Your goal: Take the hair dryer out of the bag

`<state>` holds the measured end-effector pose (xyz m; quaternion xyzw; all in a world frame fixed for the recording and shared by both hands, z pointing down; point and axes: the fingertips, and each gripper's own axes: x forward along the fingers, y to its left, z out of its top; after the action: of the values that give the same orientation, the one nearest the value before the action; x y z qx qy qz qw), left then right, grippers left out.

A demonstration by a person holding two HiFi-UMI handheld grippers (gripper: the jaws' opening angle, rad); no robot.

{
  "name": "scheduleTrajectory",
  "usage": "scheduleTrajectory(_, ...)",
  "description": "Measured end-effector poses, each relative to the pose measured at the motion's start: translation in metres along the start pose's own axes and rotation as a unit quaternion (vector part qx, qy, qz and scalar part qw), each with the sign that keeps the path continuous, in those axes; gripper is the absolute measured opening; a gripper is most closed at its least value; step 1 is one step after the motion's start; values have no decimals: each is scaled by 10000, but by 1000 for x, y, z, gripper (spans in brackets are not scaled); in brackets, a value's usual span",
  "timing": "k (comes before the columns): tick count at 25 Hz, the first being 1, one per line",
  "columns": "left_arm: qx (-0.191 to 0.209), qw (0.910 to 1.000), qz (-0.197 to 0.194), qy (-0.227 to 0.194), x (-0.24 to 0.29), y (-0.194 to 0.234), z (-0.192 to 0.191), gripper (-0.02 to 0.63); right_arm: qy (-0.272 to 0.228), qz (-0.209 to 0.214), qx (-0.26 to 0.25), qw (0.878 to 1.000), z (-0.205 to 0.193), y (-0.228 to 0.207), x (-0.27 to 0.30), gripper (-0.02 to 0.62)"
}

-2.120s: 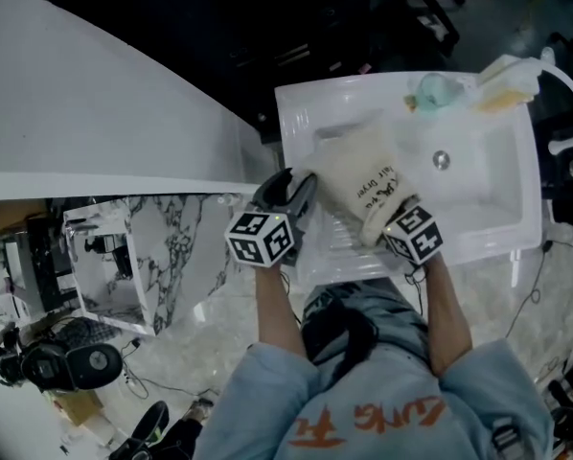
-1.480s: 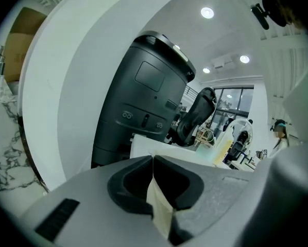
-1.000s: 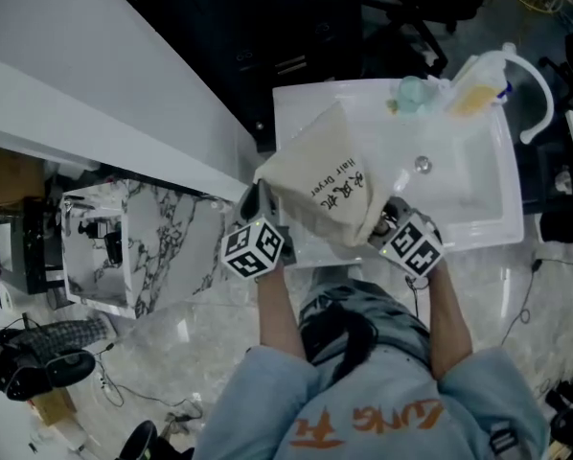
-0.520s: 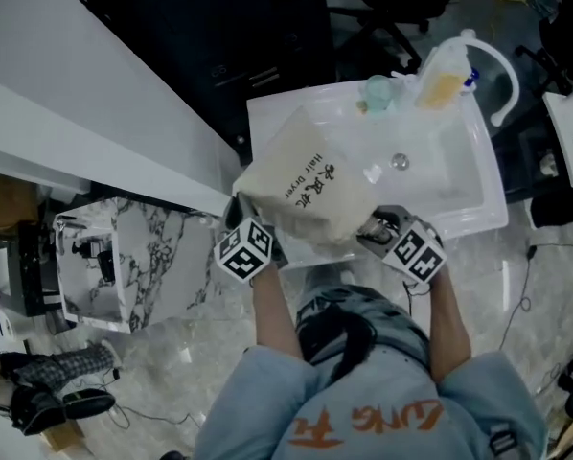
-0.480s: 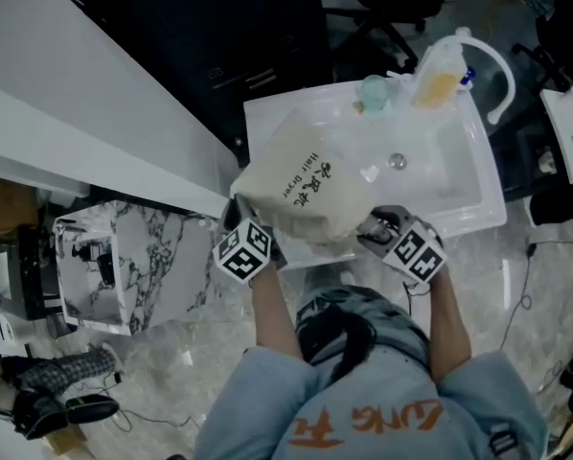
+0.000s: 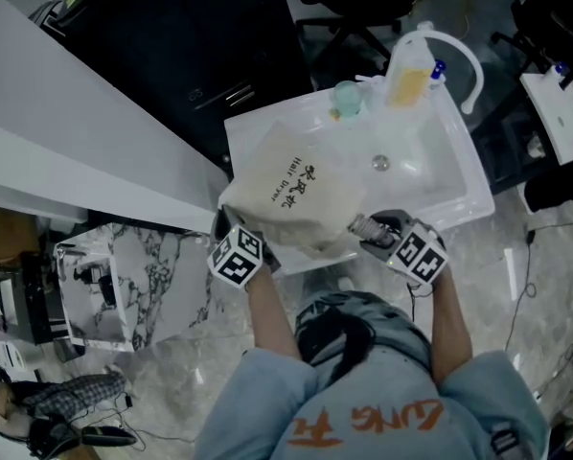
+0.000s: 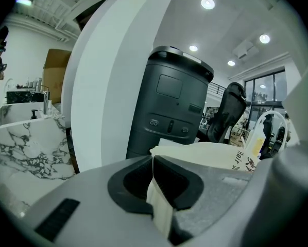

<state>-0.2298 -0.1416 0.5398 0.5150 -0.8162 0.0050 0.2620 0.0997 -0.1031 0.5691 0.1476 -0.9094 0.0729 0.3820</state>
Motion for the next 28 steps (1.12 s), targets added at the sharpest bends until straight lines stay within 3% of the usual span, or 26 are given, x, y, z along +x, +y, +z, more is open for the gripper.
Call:
scheduleTrajectory(8, -187, 9992, 320, -174, -1, 14, 5, 9, 167, 268, -395, 9987, -9, 20, -8, 233)
scheduleTrajectory(13, -399, 9982, 322, -317, 3, 12, 9, 9, 339, 471, -582, 9966, -20, 36, -14, 233)
scheduleTrajectory(19, -838, 9950, -63, -533, 7, -16, 18, 9, 229, 676, -457, 9964, -20, 49, -20, 233)
scheduleTrajectory(25, -887, 9908, -753, -696, 11, -60, 26, 9, 179, 838, -470, 9952, -18, 62, -19, 233)
scheduleTrajectory(28, -946, 9890, -830, -783, 22, -65, 36, 9, 142, 890, -430, 9950, -19, 68, -20, 233)
